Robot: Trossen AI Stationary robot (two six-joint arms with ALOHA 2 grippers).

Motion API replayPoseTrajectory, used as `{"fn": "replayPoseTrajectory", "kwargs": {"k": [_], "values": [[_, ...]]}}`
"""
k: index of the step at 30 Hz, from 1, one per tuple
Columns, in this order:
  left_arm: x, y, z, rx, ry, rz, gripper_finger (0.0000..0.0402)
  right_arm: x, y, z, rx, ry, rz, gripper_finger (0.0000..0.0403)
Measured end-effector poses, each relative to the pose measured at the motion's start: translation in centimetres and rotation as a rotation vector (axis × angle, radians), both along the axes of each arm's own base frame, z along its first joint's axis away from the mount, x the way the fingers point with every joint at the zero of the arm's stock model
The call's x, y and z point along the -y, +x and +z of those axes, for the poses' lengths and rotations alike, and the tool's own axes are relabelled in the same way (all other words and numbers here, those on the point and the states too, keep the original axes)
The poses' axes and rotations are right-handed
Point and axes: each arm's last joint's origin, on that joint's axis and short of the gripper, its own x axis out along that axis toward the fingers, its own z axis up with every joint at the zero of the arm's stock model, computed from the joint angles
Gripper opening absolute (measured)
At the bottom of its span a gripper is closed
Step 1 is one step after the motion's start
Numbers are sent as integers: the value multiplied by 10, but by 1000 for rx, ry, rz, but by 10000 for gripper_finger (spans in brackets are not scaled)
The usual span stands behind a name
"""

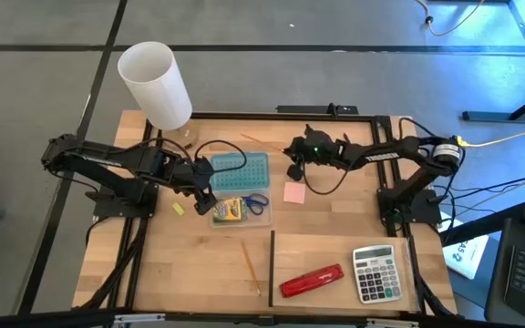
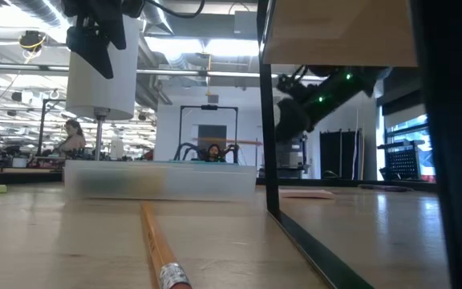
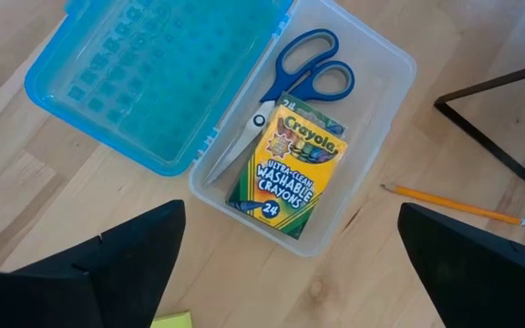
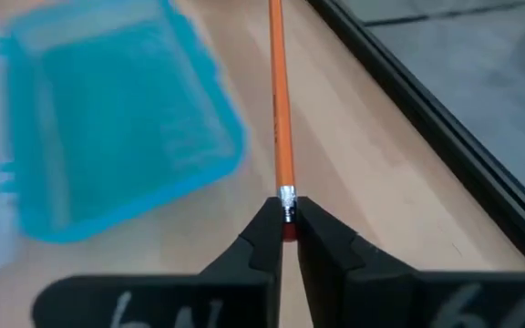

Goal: Pack school essentials
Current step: Put the top orange pencil into the blue supply box

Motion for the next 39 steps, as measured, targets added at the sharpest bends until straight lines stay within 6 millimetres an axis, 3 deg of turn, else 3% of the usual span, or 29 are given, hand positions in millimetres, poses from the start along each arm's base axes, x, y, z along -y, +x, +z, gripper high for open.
{"fn": "replayPoseTrajectory", "kwargs": {"k": [12, 27, 31, 39], "values": [[2, 0, 0, 0, 1, -8, 395, -37, 33, 44, -81, -15, 166, 28], [22, -3, 1, 23, 84, -74, 395, -80, 52, 93, -129, 98, 224, 28], [25, -6, 3, 39, 89, -90, 395, -92, 59, 87, -141, 121, 242, 28], [28, -20, 19, 154, 74, -110, 395, -103, 77, 56, -195, 144, 276, 28]]}}
